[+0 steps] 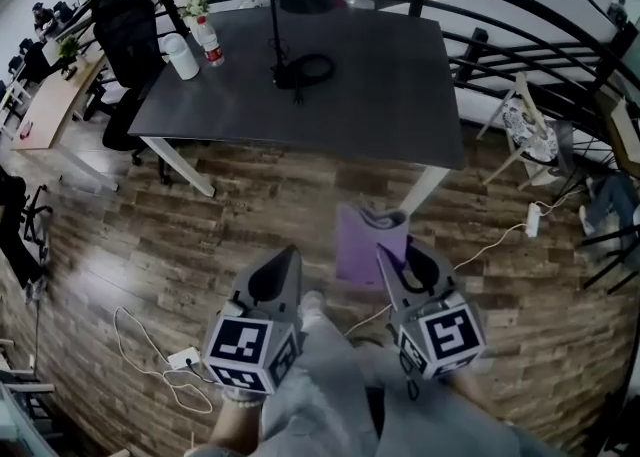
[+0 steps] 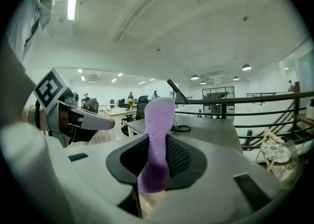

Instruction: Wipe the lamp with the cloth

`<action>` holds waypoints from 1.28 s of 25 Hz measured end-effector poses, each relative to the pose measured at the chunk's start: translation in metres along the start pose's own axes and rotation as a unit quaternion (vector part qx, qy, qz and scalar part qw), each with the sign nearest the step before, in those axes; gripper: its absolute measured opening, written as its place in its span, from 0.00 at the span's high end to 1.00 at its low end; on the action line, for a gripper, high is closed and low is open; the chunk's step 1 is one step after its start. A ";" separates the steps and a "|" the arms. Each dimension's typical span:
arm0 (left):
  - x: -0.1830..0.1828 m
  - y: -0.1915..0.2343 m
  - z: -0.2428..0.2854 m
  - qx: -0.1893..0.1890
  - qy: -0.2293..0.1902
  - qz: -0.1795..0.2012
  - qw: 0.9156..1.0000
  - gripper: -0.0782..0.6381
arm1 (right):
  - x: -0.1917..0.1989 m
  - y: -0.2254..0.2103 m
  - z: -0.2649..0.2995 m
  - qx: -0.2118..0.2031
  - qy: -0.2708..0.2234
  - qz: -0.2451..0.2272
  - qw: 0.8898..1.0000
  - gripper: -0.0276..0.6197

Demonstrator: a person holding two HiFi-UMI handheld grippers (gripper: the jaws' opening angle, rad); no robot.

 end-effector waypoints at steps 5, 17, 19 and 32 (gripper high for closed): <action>-0.024 0.036 0.032 0.020 0.005 0.009 1.000 0.88 | -0.021 -0.007 0.046 0.020 -0.004 0.001 1.000 0.82; -0.057 0.122 0.076 0.043 -0.008 0.029 0.999 0.88 | -0.046 0.001 0.140 0.048 -0.010 -0.002 0.999 0.82; -0.059 0.133 0.079 0.040 -0.008 0.026 0.999 0.88 | -0.047 0.003 0.148 0.049 -0.008 0.001 0.999 0.82; -0.073 0.159 0.117 0.018 -0.007 0.018 1.000 0.88 | -0.062 -0.032 0.195 0.044 -0.009 -0.010 0.999 0.82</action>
Point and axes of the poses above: the fingertips, and each gripper's own axes: z forward along the fingers, y to its left, x out of its underside, the point moved 7 cm from there along -z, backward along the fingers, and after that the axes turned 7 degrees about -x, right-handed, at the moved point
